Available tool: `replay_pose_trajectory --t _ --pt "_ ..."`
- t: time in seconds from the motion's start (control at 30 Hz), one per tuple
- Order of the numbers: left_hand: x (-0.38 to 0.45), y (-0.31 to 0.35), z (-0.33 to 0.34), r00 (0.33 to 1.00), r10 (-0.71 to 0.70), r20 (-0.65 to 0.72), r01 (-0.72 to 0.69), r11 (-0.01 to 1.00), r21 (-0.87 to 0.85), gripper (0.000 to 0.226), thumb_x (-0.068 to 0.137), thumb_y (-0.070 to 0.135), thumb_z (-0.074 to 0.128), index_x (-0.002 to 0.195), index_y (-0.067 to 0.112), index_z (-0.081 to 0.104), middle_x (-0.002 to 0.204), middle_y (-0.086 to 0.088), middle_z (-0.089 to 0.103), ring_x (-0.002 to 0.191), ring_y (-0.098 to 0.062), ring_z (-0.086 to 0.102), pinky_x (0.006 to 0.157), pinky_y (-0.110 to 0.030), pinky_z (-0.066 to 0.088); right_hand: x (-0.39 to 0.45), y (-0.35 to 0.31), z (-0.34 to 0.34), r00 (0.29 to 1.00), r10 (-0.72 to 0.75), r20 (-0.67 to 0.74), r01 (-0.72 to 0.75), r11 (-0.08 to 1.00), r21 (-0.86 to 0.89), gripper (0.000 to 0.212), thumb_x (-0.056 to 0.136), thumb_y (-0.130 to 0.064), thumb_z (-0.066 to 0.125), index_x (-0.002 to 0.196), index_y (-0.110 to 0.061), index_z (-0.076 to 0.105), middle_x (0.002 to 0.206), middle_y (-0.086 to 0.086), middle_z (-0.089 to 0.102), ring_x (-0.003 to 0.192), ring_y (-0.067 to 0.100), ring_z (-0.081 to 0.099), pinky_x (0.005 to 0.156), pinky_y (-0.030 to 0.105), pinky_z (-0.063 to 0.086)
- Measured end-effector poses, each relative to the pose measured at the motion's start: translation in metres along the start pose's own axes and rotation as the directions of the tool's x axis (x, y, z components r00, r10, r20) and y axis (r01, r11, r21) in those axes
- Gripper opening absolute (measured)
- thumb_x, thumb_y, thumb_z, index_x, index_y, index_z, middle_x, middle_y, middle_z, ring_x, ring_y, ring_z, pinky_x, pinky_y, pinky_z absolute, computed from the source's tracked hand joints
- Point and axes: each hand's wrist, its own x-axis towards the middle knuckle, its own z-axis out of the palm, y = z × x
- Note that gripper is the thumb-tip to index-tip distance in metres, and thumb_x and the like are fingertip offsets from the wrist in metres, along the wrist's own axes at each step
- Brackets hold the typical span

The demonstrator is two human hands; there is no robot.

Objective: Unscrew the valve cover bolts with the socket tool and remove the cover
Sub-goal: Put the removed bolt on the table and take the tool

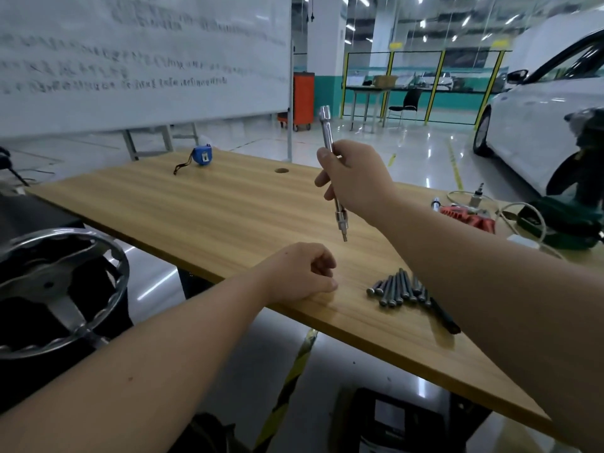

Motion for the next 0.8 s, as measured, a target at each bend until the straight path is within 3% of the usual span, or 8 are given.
replay_pose_trajectory --t 0.1,0.2,0.3,0.4,0.57,0.63,0.77,0.8 --pt "-0.008 -0.003 -0.007 1.0 -0.006 -0.009 0.007 1.0 0.022 0.023 0.087 0.035 0.078 0.102 0.042 0.061 0.096 0.018 0.07 0.087 0.012 0.062 0.076 -0.014 0.049 -0.002 -0.017 0.015 0.999 -0.033 0.03 0.032 0.999 0.037 0.026 0.106 -0.036 0.046 0.092 -0.021 0.061 0.078 -0.004 0.074 0.056 0.01 0.068 0.05 0.027 0.047" --pt "-0.025 -0.008 -0.033 0.997 -0.059 -0.055 0.06 0.998 0.025 0.024 0.089 0.031 0.077 0.109 0.031 0.065 0.096 0.016 0.07 0.09 0.002 0.066 0.083 -0.02 0.053 -0.005 -0.042 0.039 0.996 -0.076 0.054 0.071 0.993 0.099 0.024 0.106 -0.036 0.046 0.096 -0.02 0.062 0.077 -0.005 0.074 0.056 0.009 0.068 0.051 0.029 0.051" --pt "-0.056 -0.014 -0.081 0.974 -0.153 -0.168 0.14 0.986 -0.088 0.022 0.086 0.033 0.08 0.102 0.029 0.067 0.095 0.011 0.072 0.087 -0.002 0.067 0.076 -0.02 0.047 -0.004 -0.076 0.07 0.989 -0.123 0.087 0.103 0.973 0.208 0.02 0.106 -0.035 0.048 0.091 -0.026 0.059 0.075 -0.004 0.073 0.052 0.01 0.064 0.052 0.028 0.048" --pt "-0.099 -0.014 -0.132 0.945 -0.173 -0.276 0.119 0.972 -0.203 0.025 0.083 0.031 0.083 0.103 0.023 0.069 0.086 0.01 0.073 0.077 0.0 0.068 0.068 -0.017 0.046 -0.001 -0.121 0.101 0.978 -0.174 0.114 0.134 0.946 0.295 0.02 0.106 -0.037 0.047 0.094 -0.026 0.06 0.074 -0.006 0.073 0.054 0.008 0.065 0.053 0.029 0.049" --pt "-0.179 -0.023 -0.205 0.848 -0.19 -0.494 0.115 0.977 -0.178 0.011 0.096 0.028 0.068 0.092 0.018 0.07 0.081 0.008 0.076 0.067 -0.001 0.067 0.063 -0.019 0.047 -0.003 -0.211 0.163 0.956 -0.263 0.13 0.182 0.879 0.44 0.022 0.104 -0.037 0.05 0.09 -0.023 0.06 0.074 -0.011 0.074 0.055 0.008 0.066 0.06 0.038 0.058" --pt "-0.214 -0.031 -0.228 0.794 -0.206 -0.572 0.133 0.977 -0.167 0.018 0.101 0.026 0.062 0.088 0.017 0.07 0.076 0.009 0.076 0.065 -0.003 0.068 0.063 -0.015 0.048 -0.011 -0.246 0.189 0.94 -0.307 0.15 0.196 0.843 0.5 0.022 0.103 -0.036 0.051 0.09 -0.022 0.061 0.072 -0.011 0.074 0.056 0.008 0.065 0.066 0.043 0.061" --pt "-0.281 -0.051 -0.264 0.717 -0.295 -0.631 0.255 0.954 -0.156 0.029 0.103 0.038 0.057 0.097 0.016 0.075 0.086 0.002 0.079 0.087 -0.018 0.074 0.085 -0.035 0.054 -0.031 -0.302 0.232 0.887 -0.416 0.202 0.232 0.779 0.583 0.022 0.104 -0.035 0.05 0.091 -0.023 0.063 0.074 -0.007 0.075 0.057 0.007 0.065 0.061 0.038 0.057" --pt "-0.298 -0.056 -0.273 0.709 -0.296 -0.64 0.32 0.944 -0.083 0.031 0.104 0.041 0.056 0.101 0.018 0.076 0.087 0.004 0.078 0.088 -0.014 0.073 0.083 -0.031 0.053 -0.036 -0.313 0.243 0.87 -0.439 0.223 0.24 0.774 0.587 0.022 0.105 -0.035 0.05 0.091 -0.023 0.063 0.074 -0.007 0.074 0.057 0.007 0.065 0.058 0.035 0.054"
